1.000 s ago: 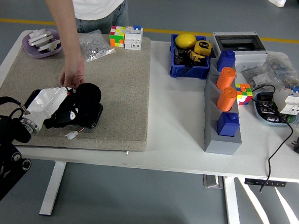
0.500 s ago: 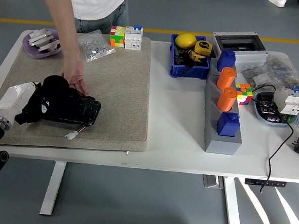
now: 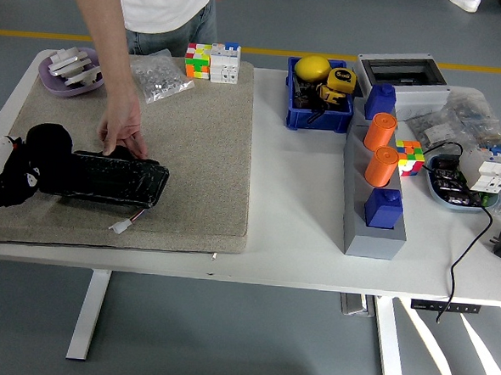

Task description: Pick the rag up,wipe the panel,place it on the desk

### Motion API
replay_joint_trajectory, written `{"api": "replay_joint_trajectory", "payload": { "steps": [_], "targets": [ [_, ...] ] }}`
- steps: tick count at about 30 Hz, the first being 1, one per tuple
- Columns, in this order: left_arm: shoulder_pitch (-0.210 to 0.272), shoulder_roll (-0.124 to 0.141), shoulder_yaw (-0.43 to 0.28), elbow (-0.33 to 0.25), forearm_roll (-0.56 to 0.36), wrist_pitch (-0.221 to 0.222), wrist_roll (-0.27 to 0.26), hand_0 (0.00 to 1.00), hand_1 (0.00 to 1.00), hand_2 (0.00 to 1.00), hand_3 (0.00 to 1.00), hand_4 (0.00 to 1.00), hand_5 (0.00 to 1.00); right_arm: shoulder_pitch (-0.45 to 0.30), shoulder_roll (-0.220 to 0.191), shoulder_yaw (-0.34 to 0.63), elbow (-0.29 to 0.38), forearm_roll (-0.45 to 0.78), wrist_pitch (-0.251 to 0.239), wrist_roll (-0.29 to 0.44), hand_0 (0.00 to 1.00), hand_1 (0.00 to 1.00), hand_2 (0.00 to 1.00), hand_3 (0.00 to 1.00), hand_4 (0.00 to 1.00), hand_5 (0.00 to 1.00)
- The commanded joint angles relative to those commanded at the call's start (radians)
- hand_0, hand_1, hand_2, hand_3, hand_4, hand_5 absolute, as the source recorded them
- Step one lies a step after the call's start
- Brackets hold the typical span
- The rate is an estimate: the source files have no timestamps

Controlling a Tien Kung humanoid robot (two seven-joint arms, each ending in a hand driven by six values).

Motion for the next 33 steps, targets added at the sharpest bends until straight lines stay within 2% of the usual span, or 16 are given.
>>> {"api": "replay_joint_trajectory", "payload": {
  "steps": [7, 14, 15, 17, 20, 21, 26, 27, 32, 33],
  "targets": [
    [-0.008, 0.002, -0.049, 0.057, -0.003, 0.007, -0.02, 0.297, 0.284, 0.508, 0.448, 0.053, 0.002, 0.0, -0.001, -0.001, 0.0, 0.0, 0.0, 0.0, 0.729, 0.643, 0.676, 0.631, 0.998, 0.535],
    [-0.043, 0.012, -0.064, 0.165, -0.042, 0.035, -0.083, 0.297, 0.284, 0.507, 0.448, 0.052, 0.002, -0.001, -0.001, -0.008, 0.0, 0.003, -0.001, -0.002, 0.73, 0.643, 0.676, 0.632, 0.998, 0.534],
    [-0.048, 0.013, -0.064, 0.179, -0.048, 0.038, -0.091, 0.302, 0.385, 0.529, 0.472, 0.027, 0.002, 0.0, -0.001, -0.008, 0.0, 0.003, -0.001, -0.002, 0.729, 0.643, 0.676, 0.632, 0.998, 0.535],
    [-0.064, 0.014, -0.065, 0.215, -0.064, 0.038, -0.118, 0.302, 0.385, 0.529, 0.472, 0.027, 0.002, 0.001, -0.001, -0.007, 0.0, 0.001, -0.002, -0.003, 0.729, 0.643, 0.676, 0.632, 0.998, 0.535],
    [-0.071, 0.014, -0.071, 0.229, -0.066, 0.025, -0.134, 0.302, 0.385, 0.529, 0.472, 0.027, 0.002, 0.002, -0.002, -0.007, 0.0, 0.001, -0.003, -0.004, 0.729, 0.643, 0.676, 0.632, 0.998, 0.535],
    [-0.072, 0.013, -0.074, 0.23, -0.066, 0.022, -0.137, 0.55, 0.662, 0.627, 0.559, 0.541, 0.002, 0.002, -0.002, -0.006, 0.0, 0.0, -0.003, -0.004, 0.73, 0.643, 0.676, 0.635, 0.998, 0.535],
    [-0.074, 0.009, -0.075, 0.23, -0.06, 0.004, -0.14, 0.55, 0.662, 0.627, 0.559, 0.541, 0.002, 0.001, -0.002, -0.006, 0.0, -0.002, -0.004, -0.006, 0.73, 0.643, 0.676, 0.635, 0.998, 0.535],
    [-0.073, 0.009, -0.073, 0.229, -0.064, 0.003, -0.142, 0.687, 0.789, 0.689, 0.61, 0.751, 0.049, 0.001, -0.002, -0.006, 0.0, -0.001, -0.004, -0.005, 0.729, 0.643, 0.676, 0.635, 0.998, 0.534],
    [-0.073, 0.007, -0.07, 0.236, -0.066, -0.003, -0.14, 0.687, 0.789, 0.689, 0.61, 0.751, 0.049, 0.001, -0.002, -0.006, 0.0, -0.003, -0.004, -0.005, 0.729, 0.643, 0.676, 0.635, 0.998, 0.534],
    [-0.073, 0.006, -0.07, 0.237, -0.065, -0.005, -0.139, 0.72, 0.809, 0.78, 0.721, 0.919, 0.179, 0.001, -0.002, -0.005, 0.0, -0.004, -0.004, -0.004, 0.73, 0.643, 0.677, 0.636, 0.998, 0.533]
  ]
}}
